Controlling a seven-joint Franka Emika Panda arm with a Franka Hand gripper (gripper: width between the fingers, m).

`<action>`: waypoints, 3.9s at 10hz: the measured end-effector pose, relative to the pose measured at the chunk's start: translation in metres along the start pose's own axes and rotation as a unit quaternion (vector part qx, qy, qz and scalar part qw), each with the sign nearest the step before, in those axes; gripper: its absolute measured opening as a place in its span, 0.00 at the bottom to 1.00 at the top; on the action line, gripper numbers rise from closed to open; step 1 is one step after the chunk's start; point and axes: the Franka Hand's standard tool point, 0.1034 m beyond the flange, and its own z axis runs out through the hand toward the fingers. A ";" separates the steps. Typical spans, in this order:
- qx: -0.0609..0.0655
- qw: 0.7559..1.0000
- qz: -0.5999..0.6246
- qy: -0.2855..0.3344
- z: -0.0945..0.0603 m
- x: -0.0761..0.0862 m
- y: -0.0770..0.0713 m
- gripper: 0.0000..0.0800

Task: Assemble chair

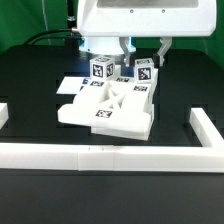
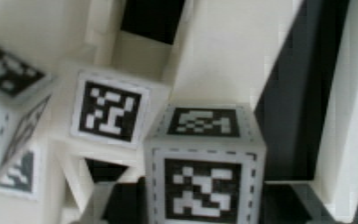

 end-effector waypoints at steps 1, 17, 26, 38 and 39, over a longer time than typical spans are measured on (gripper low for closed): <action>0.000 0.998 0.063 0.000 0.000 -0.002 0.000 0.35; 0.030 0.708 0.705 -0.023 0.000 -0.005 -0.021 0.35; 0.024 0.820 0.571 -0.036 0.002 -0.006 -0.029 0.81; 0.021 0.977 0.212 -0.029 0.000 -0.003 -0.031 0.66; 0.021 0.976 0.213 -0.029 0.000 -0.003 -0.031 0.49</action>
Offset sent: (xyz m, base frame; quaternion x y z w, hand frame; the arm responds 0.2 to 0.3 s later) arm -0.0127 -0.0004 -0.0044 -0.0022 -0.0015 0.2847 0.9586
